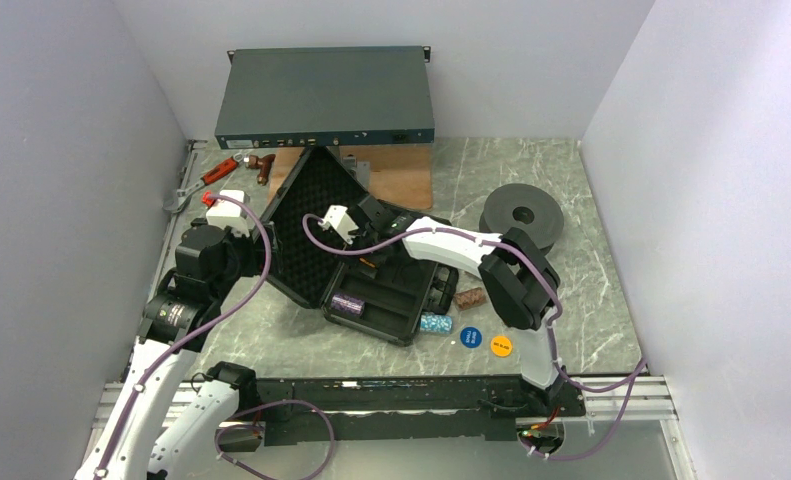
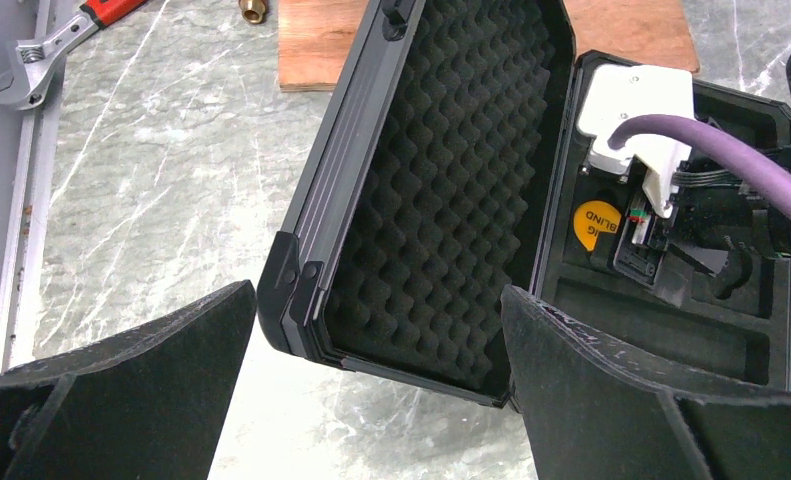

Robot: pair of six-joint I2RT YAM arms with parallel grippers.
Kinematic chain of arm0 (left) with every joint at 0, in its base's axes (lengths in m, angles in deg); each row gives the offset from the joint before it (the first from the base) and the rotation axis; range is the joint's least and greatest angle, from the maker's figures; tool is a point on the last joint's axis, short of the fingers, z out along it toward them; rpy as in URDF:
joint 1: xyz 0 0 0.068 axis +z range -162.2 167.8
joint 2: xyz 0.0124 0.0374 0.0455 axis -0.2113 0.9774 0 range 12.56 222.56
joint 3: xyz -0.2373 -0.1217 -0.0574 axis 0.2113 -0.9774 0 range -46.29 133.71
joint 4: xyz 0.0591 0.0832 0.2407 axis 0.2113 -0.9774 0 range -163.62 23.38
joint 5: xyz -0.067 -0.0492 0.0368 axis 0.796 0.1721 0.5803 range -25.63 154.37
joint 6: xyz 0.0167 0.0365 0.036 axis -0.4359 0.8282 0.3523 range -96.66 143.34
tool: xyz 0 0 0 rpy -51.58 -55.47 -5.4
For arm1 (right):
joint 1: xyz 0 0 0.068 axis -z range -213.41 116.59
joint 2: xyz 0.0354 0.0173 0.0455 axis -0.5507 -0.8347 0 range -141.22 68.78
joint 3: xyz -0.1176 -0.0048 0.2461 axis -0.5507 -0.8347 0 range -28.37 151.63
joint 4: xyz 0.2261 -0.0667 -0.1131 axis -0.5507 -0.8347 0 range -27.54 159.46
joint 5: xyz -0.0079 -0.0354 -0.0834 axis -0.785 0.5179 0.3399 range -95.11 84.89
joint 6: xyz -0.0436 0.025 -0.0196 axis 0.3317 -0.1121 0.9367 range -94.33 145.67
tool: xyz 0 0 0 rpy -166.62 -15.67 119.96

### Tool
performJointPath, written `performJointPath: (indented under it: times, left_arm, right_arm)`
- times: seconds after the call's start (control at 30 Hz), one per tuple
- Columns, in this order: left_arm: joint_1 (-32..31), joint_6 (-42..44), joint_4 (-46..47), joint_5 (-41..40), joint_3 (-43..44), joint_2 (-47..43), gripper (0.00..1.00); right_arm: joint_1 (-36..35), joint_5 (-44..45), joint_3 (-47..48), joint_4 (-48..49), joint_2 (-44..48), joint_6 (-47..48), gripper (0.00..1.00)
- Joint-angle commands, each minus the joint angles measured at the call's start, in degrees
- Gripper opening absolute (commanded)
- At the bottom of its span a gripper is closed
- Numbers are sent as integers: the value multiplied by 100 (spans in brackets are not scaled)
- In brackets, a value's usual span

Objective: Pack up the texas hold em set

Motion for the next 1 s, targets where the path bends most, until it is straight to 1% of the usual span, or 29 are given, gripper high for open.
performJointPath:
  times: [0.0, 0.6, 0.73, 0.77, 0.87, 0.9, 0.97]
  left_arm:
    - [39, 59, 179, 15, -8, -3, 99]
    - [64, 58, 180, 12, -12, -24, 99]
    - [67, 59, 181, 12, -16, -26, 99]
    - [66, 66, 180, 13, -13, -14, 99]
    - [70, 64, 176, 9, -16, -22, 99]
    - [67, 61, 184, 0, -16, -22, 99]
    - [74, 60, 180, -6, -17, -26, 99]
  right_arm:
    - [-125, -130, -41, 9, 406, -171, 78]
    - [-142, -264, -345, 11, 1109, -429, 80]
    - [-143, -294, -451, 34, 1283, -519, 82]
    - [-146, -293, -486, 38, 1326, -543, 83]
    - [-142, -316, -581, 47, 1467, -612, 96]
    - [-146, -337, -623, 60, 1526, -644, 99]
    - [-150, -385, -751, 113, 1679, -721, 100]
